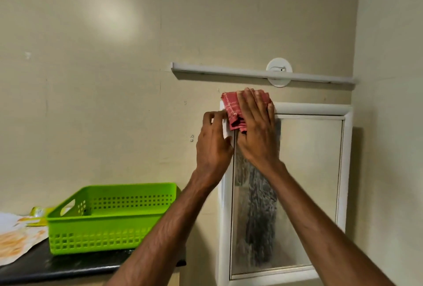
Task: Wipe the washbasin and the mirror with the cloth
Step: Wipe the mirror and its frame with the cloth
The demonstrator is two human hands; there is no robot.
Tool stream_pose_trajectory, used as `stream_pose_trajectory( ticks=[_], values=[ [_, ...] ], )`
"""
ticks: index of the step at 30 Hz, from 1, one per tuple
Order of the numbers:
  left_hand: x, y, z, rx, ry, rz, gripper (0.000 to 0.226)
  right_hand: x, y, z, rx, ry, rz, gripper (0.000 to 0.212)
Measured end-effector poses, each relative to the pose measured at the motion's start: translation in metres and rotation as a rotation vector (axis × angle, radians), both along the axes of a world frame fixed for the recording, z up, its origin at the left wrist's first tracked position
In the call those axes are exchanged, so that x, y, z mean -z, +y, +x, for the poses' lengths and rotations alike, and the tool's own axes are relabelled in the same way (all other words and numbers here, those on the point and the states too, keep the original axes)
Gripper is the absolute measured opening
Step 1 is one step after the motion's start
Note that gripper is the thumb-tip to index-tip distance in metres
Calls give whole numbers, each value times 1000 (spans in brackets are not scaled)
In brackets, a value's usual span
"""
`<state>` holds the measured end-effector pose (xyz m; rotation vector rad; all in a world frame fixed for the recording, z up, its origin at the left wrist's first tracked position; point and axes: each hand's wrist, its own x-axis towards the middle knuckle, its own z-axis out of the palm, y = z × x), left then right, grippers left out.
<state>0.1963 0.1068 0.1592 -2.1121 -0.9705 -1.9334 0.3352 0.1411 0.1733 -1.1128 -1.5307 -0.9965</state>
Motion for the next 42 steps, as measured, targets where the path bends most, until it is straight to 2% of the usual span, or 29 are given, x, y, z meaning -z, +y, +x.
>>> stream_pose_trajectory(
  ticks=[5, 9, 14, 19, 22, 25, 29, 33, 36, 38, 40, 42],
  values=[
    [-13, 6, -16, 96, -1, 5, 45, 19, 1, -8, -10, -5, -30, 87],
    [-18, 8, -24, 153, -34, -13, 46, 21, 5, -9, -23, -14, 38, 74],
    [-20, 13, -21, 84, -73, -6, 44, 18, 16, -19, -30, 23, 89, 83],
    [-21, 19, -3, 35, -167, 101, 40, 18, 28, -15, 150, -104, 140, 99],
    [-15, 21, 9, 89, -148, 128, 41, 15, 29, 1, 132, -133, 109, 91],
    [-13, 22, 9, 91, -136, 132, 41, 9, 26, 36, 110, -48, 95, 79],
    [-20, 27, -1, 76, -68, 145, 31, 4, 27, 89, 155, 125, 119, 81],
    [-23, 23, -5, 69, -25, 103, 33, 3, 25, 63, 209, 230, 124, 81],
    [-25, 16, -5, 128, -68, 65, 34, 2, 20, 7, 152, 69, 95, 73],
    [-26, 17, -4, 159, -135, 27, 38, 4, 18, -19, 136, -44, 47, 78],
    [-26, 17, -2, 193, -162, 25, 40, 5, 20, -20, 135, -92, 37, 76],
    [-24, 14, 0, 211, -115, 56, 36, 5, 20, -1, 130, -125, 45, 72]
  ],
)
